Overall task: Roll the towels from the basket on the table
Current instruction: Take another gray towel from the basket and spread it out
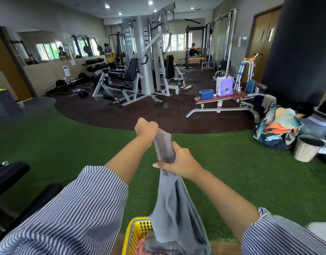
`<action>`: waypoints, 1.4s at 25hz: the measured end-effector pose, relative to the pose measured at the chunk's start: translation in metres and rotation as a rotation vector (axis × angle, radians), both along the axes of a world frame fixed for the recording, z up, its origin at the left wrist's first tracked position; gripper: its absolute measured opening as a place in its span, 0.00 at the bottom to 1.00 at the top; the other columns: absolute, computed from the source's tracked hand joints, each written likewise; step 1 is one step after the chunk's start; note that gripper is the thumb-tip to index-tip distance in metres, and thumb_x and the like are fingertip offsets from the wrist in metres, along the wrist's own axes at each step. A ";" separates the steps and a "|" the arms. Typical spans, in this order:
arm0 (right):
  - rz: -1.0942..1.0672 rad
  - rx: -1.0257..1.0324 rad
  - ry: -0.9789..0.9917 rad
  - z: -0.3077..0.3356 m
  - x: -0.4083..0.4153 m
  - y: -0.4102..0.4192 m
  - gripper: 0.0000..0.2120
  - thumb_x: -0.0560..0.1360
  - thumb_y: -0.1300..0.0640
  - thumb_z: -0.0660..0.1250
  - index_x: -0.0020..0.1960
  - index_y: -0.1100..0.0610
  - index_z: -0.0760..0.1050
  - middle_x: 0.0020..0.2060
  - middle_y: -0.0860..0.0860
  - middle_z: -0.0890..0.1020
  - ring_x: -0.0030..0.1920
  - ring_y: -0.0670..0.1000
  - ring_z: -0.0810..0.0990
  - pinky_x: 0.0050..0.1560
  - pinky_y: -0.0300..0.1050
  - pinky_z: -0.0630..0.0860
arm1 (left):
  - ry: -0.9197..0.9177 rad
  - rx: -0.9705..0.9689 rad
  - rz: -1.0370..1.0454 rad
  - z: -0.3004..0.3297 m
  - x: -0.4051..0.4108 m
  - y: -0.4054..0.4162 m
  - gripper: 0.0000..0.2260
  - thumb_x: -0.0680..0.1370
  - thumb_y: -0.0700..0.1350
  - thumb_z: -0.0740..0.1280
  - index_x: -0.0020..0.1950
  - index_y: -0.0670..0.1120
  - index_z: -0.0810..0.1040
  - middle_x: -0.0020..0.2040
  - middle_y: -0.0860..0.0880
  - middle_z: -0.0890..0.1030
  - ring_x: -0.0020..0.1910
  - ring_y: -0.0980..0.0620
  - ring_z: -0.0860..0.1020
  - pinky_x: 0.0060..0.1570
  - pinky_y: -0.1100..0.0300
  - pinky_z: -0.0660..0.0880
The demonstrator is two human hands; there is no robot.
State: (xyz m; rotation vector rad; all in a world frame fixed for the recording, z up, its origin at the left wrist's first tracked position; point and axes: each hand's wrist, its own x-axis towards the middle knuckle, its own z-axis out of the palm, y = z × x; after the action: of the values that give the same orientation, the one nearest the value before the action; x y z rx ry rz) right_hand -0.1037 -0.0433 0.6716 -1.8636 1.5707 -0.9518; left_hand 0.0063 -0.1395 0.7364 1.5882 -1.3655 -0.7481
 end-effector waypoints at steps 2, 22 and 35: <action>-0.085 -0.024 -0.013 -0.007 -0.005 -0.005 0.14 0.69 0.53 0.71 0.47 0.60 0.72 0.41 0.52 0.79 0.40 0.52 0.78 0.36 0.46 0.73 | 0.127 0.024 0.002 0.001 0.000 -0.002 0.04 0.76 0.36 0.59 0.49 0.40 0.70 0.57 0.37 0.76 0.41 0.45 0.73 0.41 0.54 0.73; -0.107 -0.101 -0.371 0.049 -0.047 -0.016 0.21 0.61 0.53 0.80 0.48 0.58 0.76 0.43 0.48 0.81 0.41 0.46 0.78 0.44 0.41 0.76 | -0.144 -0.470 -0.530 0.017 0.009 0.027 0.03 0.71 0.34 0.63 0.38 0.40 0.72 0.32 0.48 0.72 0.31 0.56 0.65 0.29 0.67 0.61; -0.141 -0.356 -0.167 0.048 -0.050 -0.016 0.03 0.74 0.62 0.67 0.47 0.57 0.75 0.37 0.44 0.75 0.38 0.35 0.73 0.43 0.34 0.71 | -0.501 -0.193 -0.868 -0.005 0.004 0.028 0.31 0.68 0.52 0.77 0.68 0.49 0.71 0.62 0.56 0.74 0.60 0.56 0.73 0.56 0.62 0.70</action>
State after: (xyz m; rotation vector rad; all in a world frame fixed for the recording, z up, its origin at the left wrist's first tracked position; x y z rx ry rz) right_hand -0.1533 -0.0591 0.7197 -1.8587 1.5232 -1.4924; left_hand 0.0102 -0.1117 0.7318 1.0174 -2.4760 -0.6832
